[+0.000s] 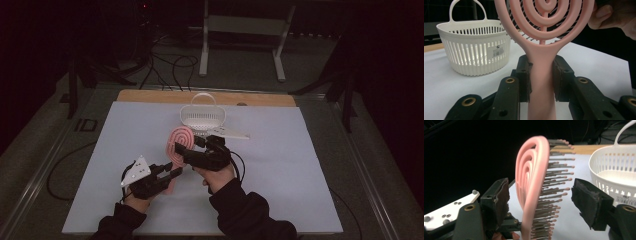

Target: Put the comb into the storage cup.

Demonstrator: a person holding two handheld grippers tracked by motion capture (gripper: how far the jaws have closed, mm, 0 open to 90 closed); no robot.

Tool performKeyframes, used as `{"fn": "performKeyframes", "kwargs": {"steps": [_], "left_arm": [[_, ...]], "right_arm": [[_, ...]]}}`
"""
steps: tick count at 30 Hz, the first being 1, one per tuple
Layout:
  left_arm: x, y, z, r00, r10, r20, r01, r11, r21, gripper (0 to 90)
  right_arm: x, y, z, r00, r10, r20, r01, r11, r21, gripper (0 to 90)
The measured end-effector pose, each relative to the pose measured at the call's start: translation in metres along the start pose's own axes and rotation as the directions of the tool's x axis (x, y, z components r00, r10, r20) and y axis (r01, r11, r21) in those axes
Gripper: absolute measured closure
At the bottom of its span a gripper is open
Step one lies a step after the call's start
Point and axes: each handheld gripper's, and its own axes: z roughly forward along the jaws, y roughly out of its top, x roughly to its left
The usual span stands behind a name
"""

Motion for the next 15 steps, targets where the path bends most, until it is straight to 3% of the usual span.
{"fn": "performKeyframes", "kwargs": {"steps": [5,12,15], "left_arm": [[-0.0004,-0.0006,0.0012,1.0,0.002,0.009,-0.002,1.0,0.01,71.0],[-0.0004,-0.0013,0.0021,0.9999,0.0,0.014,-0.001,0.9998,0.019,70.9],[-0.0002,-0.002,0.0024,0.9999,-0.004,0.014,0.004,0.9998,0.02,70.9]], "right_arm": [[0.0001,-0.0016,0.0036,0.9996,0.026,-0.006,-0.026,0.999,0.019,38.3],[-0.0006,-0.0057,0.0088,0.9984,0.057,0.007,-0.057,0.998,0.02,58.6],[-0.0001,-0.0064,0.0096,0.9986,0.053,0.0,-0.053,0.998,0.022,60.1]]}}
